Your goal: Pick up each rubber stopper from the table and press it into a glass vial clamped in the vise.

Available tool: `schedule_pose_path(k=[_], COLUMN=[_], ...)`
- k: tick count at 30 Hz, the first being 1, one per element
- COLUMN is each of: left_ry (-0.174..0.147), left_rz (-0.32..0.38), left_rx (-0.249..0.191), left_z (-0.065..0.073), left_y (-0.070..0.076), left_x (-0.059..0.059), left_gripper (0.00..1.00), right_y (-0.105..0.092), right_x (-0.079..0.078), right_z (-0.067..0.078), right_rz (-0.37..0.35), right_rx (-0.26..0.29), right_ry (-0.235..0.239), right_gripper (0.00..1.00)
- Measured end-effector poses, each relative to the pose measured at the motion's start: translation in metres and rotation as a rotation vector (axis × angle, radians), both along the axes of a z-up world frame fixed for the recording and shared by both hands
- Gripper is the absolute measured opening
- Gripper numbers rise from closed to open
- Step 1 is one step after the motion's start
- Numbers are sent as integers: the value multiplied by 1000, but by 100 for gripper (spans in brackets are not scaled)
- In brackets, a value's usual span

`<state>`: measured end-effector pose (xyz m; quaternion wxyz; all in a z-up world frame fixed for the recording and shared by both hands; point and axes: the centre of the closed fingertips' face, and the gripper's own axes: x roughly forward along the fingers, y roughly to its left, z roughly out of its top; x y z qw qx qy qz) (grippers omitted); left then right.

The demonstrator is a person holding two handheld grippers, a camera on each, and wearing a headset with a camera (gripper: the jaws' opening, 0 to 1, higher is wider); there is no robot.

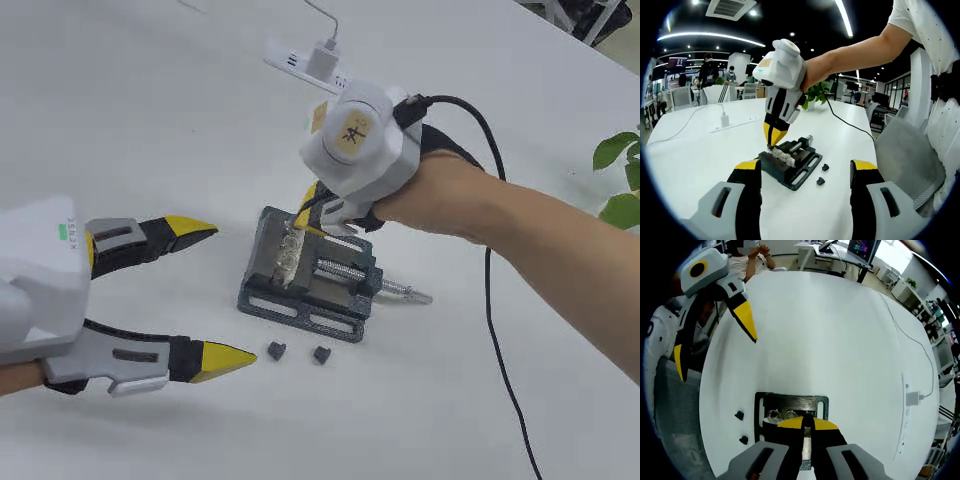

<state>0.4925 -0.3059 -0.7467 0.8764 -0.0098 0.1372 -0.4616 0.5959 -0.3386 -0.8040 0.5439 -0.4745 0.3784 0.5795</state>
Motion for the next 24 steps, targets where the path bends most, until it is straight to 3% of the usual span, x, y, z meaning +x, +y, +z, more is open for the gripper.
schedule_pose_path(k=[8, 11, 24], left_ry=[-9, -9, -11], left_rz=[6, 6, 2], left_rx=[12, 20, 36], left_z=[5, 5, 8], left_y=[2, 3, 3], left_x=[1, 0, -2], left_gripper=[70, 70, 70], right_y=[0, -3, -4], right_x=[4, 5, 0], right_z=[0, 1, 18], right_rz=[-62, -70, -169], right_rx=[60, 69, 217], right_ry=[38, 18, 42], right_gripper=[0, 0, 5])
